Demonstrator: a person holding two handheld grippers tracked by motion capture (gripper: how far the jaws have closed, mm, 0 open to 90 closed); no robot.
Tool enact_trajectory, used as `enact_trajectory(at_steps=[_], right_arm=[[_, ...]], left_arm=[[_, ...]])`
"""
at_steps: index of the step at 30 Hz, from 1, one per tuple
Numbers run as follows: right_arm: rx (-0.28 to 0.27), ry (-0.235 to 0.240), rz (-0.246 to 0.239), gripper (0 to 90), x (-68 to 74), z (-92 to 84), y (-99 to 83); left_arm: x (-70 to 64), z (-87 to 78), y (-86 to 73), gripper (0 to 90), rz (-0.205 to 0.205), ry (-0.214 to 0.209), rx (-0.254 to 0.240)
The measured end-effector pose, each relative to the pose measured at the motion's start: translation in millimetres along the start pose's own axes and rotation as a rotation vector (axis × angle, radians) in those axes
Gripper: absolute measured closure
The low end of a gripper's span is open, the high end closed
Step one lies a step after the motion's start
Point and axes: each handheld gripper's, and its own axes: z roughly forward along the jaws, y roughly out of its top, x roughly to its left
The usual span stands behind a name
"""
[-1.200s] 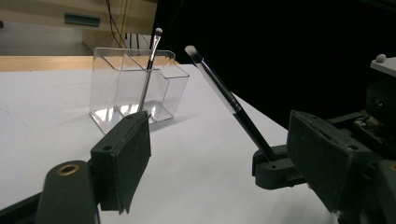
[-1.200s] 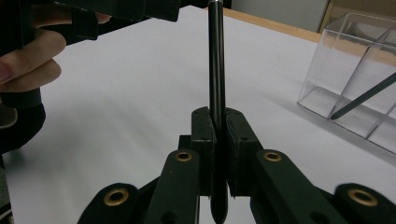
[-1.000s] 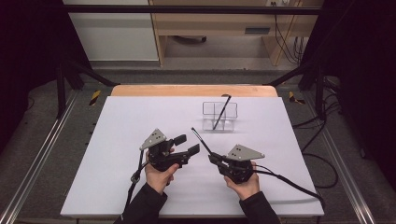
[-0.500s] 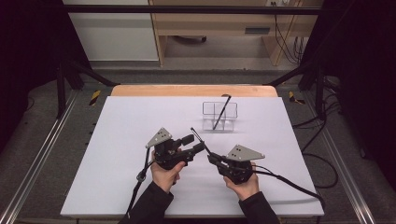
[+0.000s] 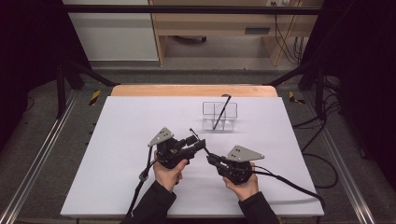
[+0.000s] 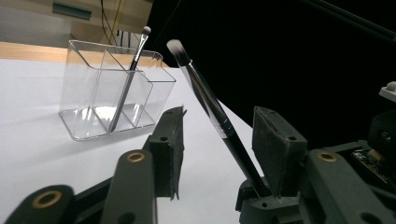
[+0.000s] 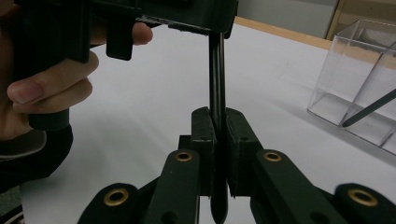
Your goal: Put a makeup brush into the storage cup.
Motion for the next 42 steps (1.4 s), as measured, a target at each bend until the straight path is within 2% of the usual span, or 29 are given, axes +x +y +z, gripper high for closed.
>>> enact_trajectory(at_steps=[4,13,27,42], right_arm=[[0.000,0.000,-0.001,84.0,0.2,0.4,-0.3],[0.002,0.006,0.002,83.9,0.6,1.4,-0.8],[0.002,0.021,0.006,83.8,0.4,2.2,-1.1],[0.012,0.034,0.010,83.3,0.7,4.0,-1.8]], left_arm=[[-0.8,-0.8,0.1,61.9,0.001,-0.011,-0.006],[-1.7,-1.1,-0.8,70.2,-0.008,-0.006,-0.008],[-3.3,-3.0,-0.8,73.5,-0.025,-0.018,-0.022],[-10.0,-4.7,-1.3,78.8,-0.010,-0.056,-0.038]])
